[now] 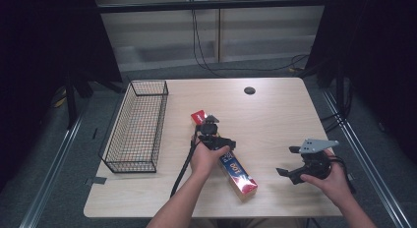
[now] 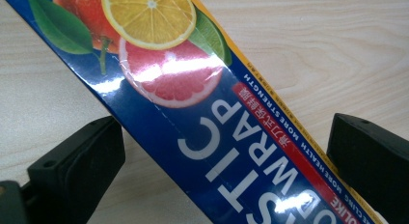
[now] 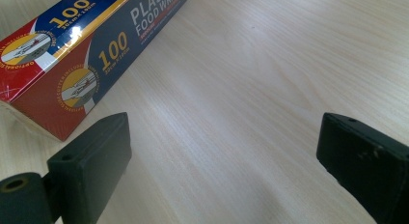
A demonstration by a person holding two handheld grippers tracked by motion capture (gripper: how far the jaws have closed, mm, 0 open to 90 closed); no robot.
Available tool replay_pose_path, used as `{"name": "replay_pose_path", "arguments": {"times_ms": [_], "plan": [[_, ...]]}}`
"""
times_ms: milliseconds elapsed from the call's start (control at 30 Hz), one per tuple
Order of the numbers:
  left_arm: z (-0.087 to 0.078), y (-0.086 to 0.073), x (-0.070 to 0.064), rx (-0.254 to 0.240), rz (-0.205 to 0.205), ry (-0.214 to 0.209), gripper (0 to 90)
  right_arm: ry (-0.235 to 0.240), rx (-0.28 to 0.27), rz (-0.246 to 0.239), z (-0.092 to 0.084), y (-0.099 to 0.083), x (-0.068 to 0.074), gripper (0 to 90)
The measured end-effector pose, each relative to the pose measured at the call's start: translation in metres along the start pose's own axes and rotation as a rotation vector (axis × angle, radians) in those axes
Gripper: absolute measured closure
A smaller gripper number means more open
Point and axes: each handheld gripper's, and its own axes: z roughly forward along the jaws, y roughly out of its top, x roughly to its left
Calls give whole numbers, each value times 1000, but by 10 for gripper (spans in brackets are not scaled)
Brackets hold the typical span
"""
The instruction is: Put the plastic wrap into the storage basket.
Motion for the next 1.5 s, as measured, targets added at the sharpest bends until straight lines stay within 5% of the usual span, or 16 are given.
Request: {"name": "replay_pose_path", "arguments": {"times_ms": [300,600,967,1233,1500], "plan": [[0,9,0,60,-19,15,41,3,0,3,-1,0,0,51],[-6,16,16,83,-26,58,138,2,-5,3,-2,0,0,52],[-18,27,26,162,36,147,259,-2,-6,8,-2,0,-1,53],[-25,27,40,159,-2,150,327,-2,-12,11,-3,1,-1,52],[-16,22,36,168,-15,181,312,-2,-8,13,-2,1,-1,52]]}}
